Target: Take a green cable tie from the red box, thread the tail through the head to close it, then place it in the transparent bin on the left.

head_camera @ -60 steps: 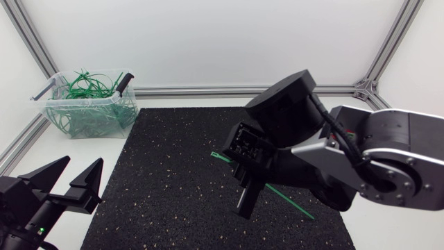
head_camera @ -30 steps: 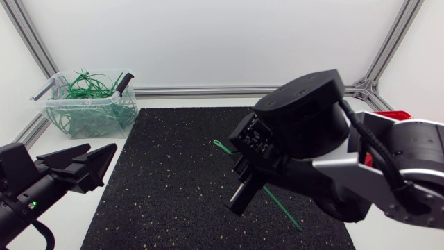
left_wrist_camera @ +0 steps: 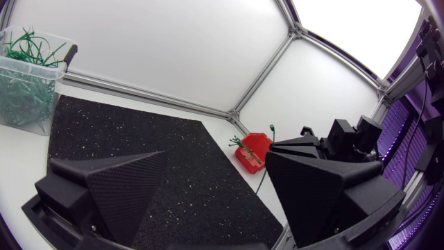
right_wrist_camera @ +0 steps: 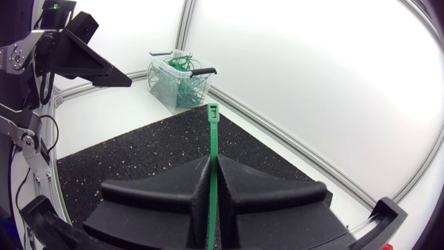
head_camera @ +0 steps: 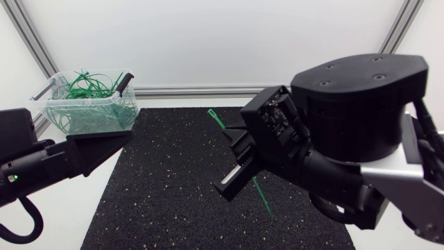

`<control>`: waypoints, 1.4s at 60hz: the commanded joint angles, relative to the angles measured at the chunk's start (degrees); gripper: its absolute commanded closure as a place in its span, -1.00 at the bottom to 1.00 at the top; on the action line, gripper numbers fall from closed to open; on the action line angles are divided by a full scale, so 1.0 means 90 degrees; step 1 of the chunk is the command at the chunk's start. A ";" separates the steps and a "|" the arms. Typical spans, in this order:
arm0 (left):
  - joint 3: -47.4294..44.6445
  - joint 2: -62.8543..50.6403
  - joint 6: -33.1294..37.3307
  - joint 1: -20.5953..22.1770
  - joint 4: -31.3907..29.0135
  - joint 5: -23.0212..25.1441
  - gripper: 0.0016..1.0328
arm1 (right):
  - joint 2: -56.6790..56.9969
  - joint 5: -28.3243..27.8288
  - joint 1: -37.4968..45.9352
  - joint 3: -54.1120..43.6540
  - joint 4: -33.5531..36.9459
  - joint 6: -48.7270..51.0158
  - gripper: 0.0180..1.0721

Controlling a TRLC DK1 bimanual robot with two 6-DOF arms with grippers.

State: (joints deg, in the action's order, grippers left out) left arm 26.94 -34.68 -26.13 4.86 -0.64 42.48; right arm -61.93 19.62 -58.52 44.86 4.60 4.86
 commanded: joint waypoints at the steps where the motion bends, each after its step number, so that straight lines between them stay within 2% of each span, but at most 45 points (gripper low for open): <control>1: 0.0288 -0.0239 -0.0378 -0.0111 0.0238 0.0436 -0.92 | 0.0084 0.0106 -0.0080 -0.0131 -0.0208 -0.0218 0.89; 11: 0.0327 -0.0727 -0.0651 -0.0169 0.0970 0.1042 -0.92 | 0.0065 0.0174 -0.0158 -0.0112 -0.0492 -0.0472 0.89; 16: 0.0356 -0.0737 -0.0661 -0.0101 0.1165 0.1071 -0.92 | 0.0045 0.0604 -0.0343 -0.0170 -0.0697 -0.0599 0.89; 26: 0.0493 -0.0864 -0.0817 0.0339 0.1585 0.1071 -0.92 | -0.0072 0.1512 -0.0724 -0.0199 -0.0892 -0.0775 0.89; 40: 0.0796 -0.1303 -0.0974 0.0866 0.1986 0.1061 -0.92 | -0.0130 0.2010 -0.0988 -0.0180 -0.0912 -0.0775 0.89; 46: 0.0923 -0.1440 -0.0993 0.1091 0.2025 0.1061 -0.92 | -0.0238 0.2420 -0.1212 -0.0180 -0.0941 -0.0775 0.89; 67: 0.1147 -0.1987 -0.1247 0.1579 0.2464 0.0973 -0.92 | -0.0609 0.2742 -0.1476 -0.0014 -0.0960 -0.0794 0.89; 84: 0.1177 -0.2456 -0.1140 0.2214 0.2503 0.0505 -0.92 | -0.0707 0.2752 -0.1466 0.0211 -0.0970 -0.0824 0.89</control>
State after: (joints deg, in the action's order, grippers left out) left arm 35.75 -55.24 -36.03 23.33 20.93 47.79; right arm -67.33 43.77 -71.22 44.86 -3.27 -1.10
